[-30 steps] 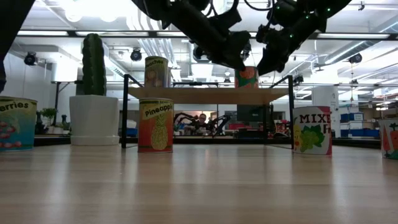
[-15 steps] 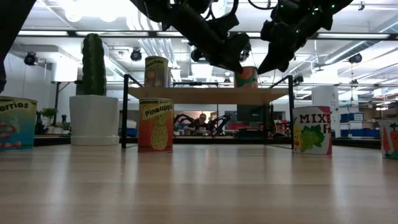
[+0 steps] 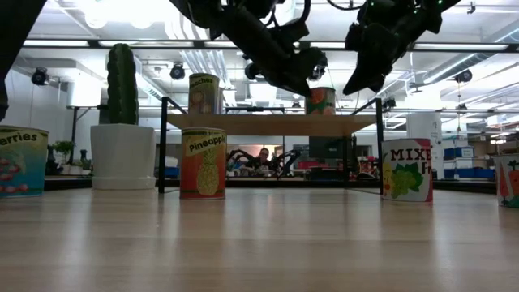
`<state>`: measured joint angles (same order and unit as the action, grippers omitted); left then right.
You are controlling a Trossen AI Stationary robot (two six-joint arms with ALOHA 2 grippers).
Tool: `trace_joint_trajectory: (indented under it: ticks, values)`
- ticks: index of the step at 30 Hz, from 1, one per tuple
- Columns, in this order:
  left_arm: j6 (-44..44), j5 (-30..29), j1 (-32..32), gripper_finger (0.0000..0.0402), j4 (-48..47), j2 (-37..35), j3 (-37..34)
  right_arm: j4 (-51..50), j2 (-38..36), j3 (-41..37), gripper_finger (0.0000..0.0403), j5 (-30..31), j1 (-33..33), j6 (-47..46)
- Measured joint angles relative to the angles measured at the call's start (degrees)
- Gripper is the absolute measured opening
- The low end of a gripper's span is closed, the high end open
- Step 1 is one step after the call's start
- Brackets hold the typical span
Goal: Pick and place cans onto a shelf
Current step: Put the small canned oranges on the shelf
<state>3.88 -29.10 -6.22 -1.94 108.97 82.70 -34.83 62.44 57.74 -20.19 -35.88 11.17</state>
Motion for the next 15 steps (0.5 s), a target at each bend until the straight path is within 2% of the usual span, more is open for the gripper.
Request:
trace_joint_trajectory:
  ticks: [3, 5, 10, 15]
  values:
    - [-0.4, 0.0, 0.1, 0.0, -0.7, 0.0, 0.0, 2.1, 0.2, 0.0, 0.0008, 5.9, 0.0, 0.1]
    - [-0.5, 0.0, 0.3, 0.0, -0.9, 0.0, 0.0, 4.6, 1.2, -0.3, 0.0008, 7.7, 0.0, 0.8]
    - [-0.8, 0.1, 0.3, 0.0, -1.2, 0.0, 0.0, 10.4, 4.9, -0.5, 0.0008, 7.6, 0.0, 2.0]
    - [-0.5, 0.1, -0.1, 0.0, -1.2, 0.0, 0.0, 8.9, 5.9, -0.5, 0.0008, 3.4, 0.0, 2.0]
